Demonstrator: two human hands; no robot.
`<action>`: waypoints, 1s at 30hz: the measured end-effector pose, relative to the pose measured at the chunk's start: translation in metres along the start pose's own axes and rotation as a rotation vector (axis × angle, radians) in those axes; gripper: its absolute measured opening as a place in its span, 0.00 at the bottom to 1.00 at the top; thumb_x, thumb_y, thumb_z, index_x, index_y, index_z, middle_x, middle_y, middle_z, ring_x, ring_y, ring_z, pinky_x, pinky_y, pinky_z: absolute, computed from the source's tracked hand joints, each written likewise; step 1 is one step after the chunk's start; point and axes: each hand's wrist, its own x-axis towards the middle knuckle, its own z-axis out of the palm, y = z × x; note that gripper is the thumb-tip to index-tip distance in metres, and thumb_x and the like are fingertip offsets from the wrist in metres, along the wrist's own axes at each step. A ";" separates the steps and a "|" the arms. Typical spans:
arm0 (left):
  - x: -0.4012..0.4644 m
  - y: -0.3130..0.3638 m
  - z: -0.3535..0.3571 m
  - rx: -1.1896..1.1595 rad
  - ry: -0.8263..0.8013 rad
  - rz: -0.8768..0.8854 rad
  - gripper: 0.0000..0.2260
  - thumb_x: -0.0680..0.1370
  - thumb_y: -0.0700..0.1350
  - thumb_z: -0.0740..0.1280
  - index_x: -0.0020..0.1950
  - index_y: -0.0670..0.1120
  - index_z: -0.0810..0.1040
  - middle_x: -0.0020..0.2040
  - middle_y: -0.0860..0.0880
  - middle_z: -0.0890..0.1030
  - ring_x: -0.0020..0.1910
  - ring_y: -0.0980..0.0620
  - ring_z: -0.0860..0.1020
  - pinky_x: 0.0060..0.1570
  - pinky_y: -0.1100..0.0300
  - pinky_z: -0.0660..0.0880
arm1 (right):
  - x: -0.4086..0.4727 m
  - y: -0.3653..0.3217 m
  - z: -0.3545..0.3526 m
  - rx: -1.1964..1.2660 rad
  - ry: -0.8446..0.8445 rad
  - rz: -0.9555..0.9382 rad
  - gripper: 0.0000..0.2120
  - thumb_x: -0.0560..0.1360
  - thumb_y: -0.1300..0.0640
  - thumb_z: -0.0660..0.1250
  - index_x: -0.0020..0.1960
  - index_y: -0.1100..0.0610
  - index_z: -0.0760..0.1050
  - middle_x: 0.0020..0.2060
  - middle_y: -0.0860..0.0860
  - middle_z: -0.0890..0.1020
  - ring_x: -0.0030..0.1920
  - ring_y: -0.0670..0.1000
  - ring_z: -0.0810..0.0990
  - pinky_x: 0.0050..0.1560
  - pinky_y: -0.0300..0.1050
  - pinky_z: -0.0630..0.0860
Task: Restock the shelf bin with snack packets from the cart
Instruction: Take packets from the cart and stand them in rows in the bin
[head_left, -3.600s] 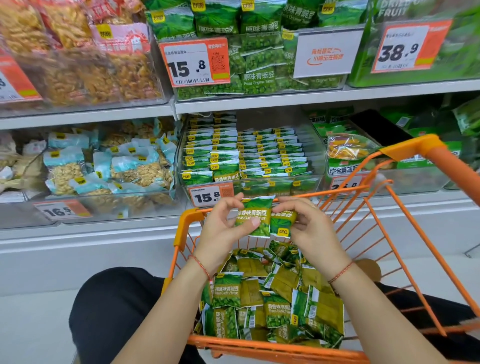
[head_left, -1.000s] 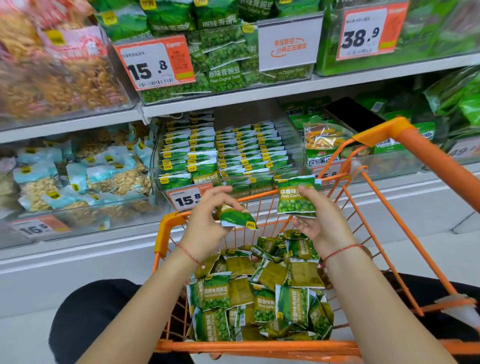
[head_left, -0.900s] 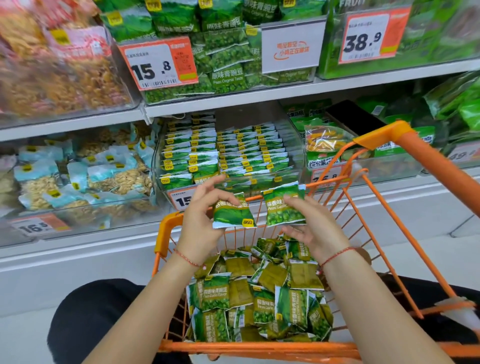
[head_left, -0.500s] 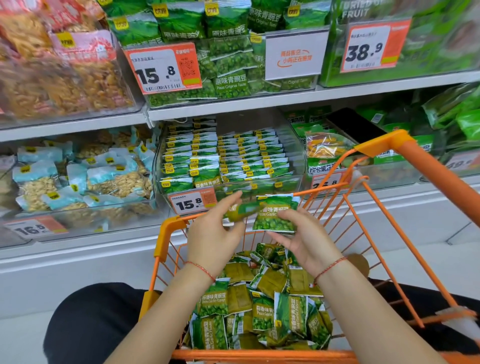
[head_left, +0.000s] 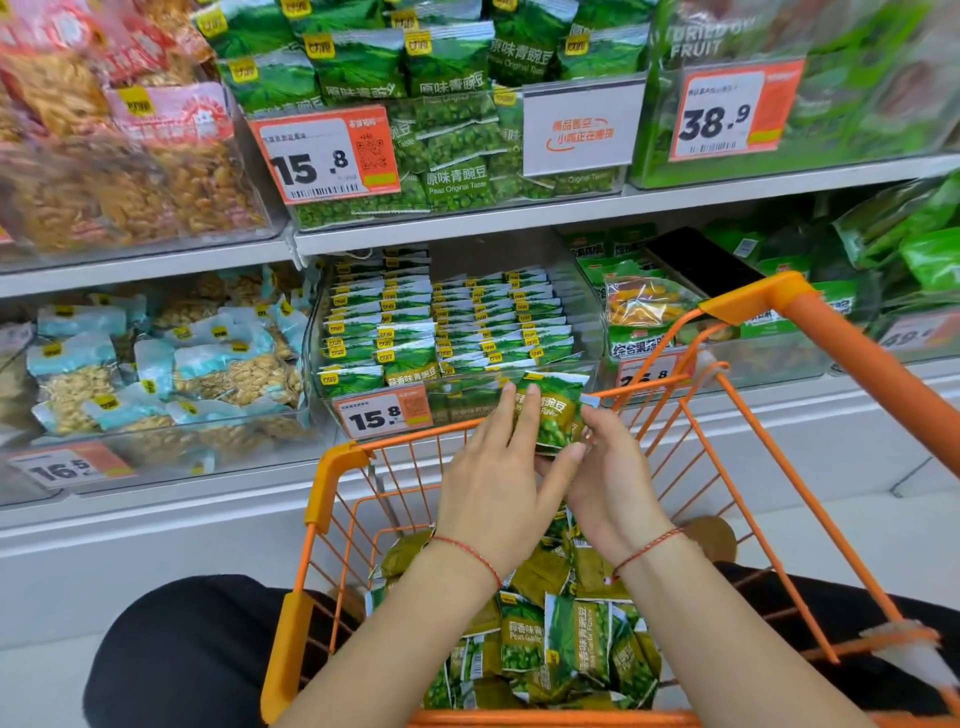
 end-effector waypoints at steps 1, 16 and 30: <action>-0.001 0.001 0.000 -0.051 -0.042 -0.009 0.34 0.76 0.68 0.41 0.78 0.53 0.52 0.79 0.51 0.51 0.75 0.52 0.58 0.68 0.54 0.65 | -0.001 -0.001 0.001 -0.028 -0.008 0.007 0.09 0.78 0.52 0.62 0.52 0.57 0.74 0.43 0.53 0.79 0.47 0.54 0.80 0.57 0.57 0.76; 0.022 -0.018 -0.025 -1.123 -0.025 -0.363 0.14 0.80 0.45 0.62 0.63 0.42 0.77 0.59 0.48 0.80 0.59 0.56 0.77 0.57 0.67 0.72 | 0.003 -0.005 0.012 -0.451 -0.165 -0.116 0.15 0.75 0.54 0.67 0.60 0.57 0.72 0.56 0.52 0.81 0.55 0.48 0.81 0.50 0.44 0.80; 0.107 -0.116 -0.042 -0.146 0.199 -0.093 0.23 0.79 0.53 0.53 0.68 0.44 0.72 0.68 0.45 0.73 0.72 0.44 0.64 0.69 0.56 0.57 | 0.143 -0.036 0.078 -0.785 -0.095 -0.304 0.10 0.71 0.54 0.73 0.49 0.53 0.74 0.42 0.43 0.81 0.39 0.37 0.79 0.39 0.33 0.72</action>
